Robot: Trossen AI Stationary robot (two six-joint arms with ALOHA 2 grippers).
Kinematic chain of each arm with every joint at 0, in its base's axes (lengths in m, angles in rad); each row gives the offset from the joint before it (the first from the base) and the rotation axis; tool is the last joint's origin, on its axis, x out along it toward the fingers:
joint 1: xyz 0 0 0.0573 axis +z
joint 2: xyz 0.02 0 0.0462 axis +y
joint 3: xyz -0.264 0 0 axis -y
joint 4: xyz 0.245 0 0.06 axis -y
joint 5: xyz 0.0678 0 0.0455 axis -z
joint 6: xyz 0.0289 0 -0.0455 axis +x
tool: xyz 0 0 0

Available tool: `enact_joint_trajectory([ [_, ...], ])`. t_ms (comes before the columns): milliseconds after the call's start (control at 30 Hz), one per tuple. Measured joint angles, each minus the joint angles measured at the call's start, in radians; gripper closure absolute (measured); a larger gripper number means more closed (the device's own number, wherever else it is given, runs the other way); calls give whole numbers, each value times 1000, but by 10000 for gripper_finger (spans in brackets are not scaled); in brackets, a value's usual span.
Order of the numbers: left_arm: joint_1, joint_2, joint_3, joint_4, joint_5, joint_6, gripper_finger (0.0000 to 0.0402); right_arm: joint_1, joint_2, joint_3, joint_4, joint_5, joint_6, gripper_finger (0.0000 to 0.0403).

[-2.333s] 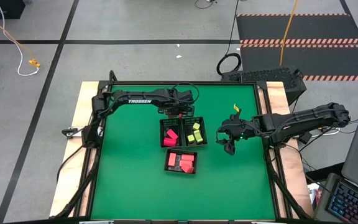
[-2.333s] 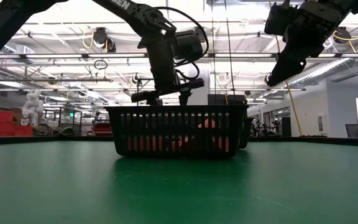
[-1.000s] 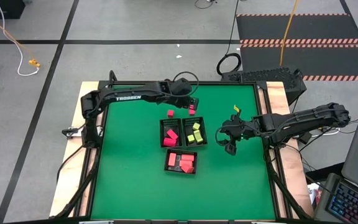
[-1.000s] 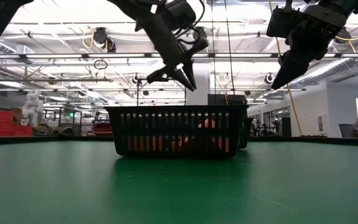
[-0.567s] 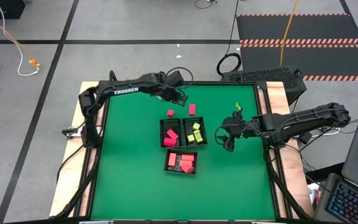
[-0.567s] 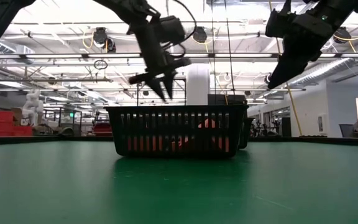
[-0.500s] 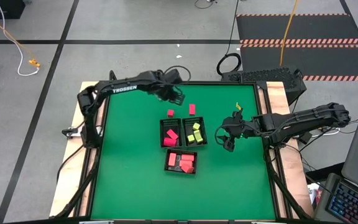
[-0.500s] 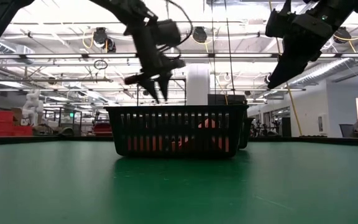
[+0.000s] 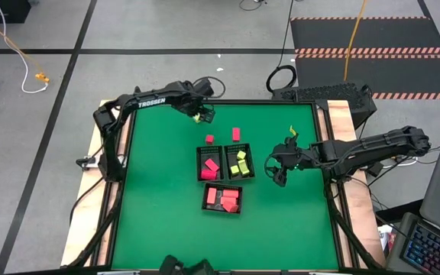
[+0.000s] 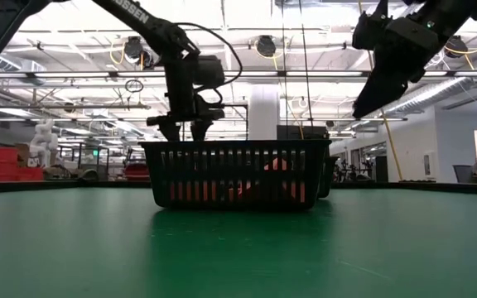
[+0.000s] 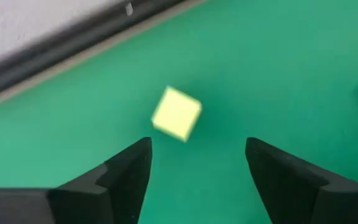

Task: Sort & place blocks by color
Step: Put the green block into the right black bin

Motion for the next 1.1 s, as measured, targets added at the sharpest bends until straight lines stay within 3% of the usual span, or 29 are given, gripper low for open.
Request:
enact_joint_trajectory([
  [200, 65, 60, 0, 65, 104, 68, 124, -12, 0, -36, 56, -2, -38, 152],
  [833, 101, 168, 1, 35, 106, 169, 132, -86, 0, -37, 101, -5, -109, 152],
  [967, 103, 154, 1, 33, 96, 168, 178, -86, 0, -37, 100, -6, -113, 152],
  [1100, 100, 156, 2, 36, 95, 172, 268, -86, 0, -37, 93, -6, -114, 152],
])
